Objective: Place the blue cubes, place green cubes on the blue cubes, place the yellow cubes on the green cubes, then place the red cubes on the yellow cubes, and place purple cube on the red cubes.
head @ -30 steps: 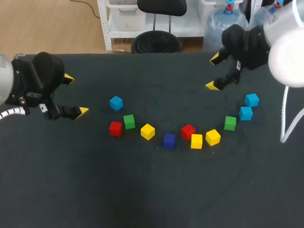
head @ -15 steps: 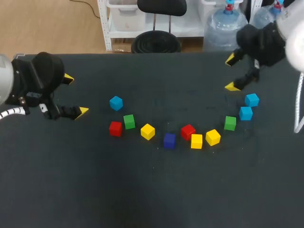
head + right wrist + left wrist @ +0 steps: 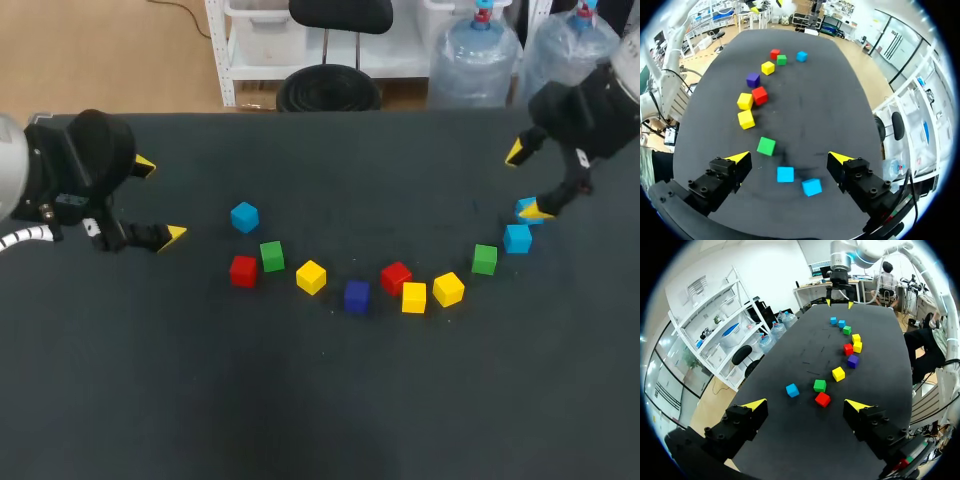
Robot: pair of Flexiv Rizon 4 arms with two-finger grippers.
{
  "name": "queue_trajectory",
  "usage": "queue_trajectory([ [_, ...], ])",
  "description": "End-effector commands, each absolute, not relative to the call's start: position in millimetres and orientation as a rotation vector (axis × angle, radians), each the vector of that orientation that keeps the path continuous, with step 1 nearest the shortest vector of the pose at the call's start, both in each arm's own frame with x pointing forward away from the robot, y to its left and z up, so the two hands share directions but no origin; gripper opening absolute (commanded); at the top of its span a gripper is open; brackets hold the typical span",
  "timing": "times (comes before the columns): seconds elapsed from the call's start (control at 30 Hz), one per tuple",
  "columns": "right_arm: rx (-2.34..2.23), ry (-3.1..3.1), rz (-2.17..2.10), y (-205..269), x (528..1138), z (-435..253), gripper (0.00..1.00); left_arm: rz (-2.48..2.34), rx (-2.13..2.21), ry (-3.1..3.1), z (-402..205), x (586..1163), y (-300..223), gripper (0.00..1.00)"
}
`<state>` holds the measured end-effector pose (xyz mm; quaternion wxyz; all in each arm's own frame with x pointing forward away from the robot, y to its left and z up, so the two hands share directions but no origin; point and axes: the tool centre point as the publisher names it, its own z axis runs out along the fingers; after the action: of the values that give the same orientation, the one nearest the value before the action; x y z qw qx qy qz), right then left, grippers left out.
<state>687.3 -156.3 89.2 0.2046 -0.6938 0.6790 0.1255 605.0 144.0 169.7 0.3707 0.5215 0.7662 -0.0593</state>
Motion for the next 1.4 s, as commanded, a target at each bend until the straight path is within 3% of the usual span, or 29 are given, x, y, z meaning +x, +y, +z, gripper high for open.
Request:
queue_trajectory([
  [0.03, -1.938, 1.896, 0.358, -157, 684, 79, 1.00, -0.154, 1.340, 1.965, 170, 605, 145, 1.00],
  [0.73, -1.951, 1.904, 0.361, -158, 683, 78, 1.00, -0.154, 1.340, 1.965, 170, 605, 145, 1.00],
  [1.0, -2.072, 1.943, 0.166, -146, 689, 69, 1.00, -0.154, 1.340, 1.965, 170, 605, 145, 1.00],
  [1.4, -2.048, 2.045, 0.047, -166, 685, 55, 1.00, -0.154, 1.340, 1.965, 170, 605, 145, 1.00],
])
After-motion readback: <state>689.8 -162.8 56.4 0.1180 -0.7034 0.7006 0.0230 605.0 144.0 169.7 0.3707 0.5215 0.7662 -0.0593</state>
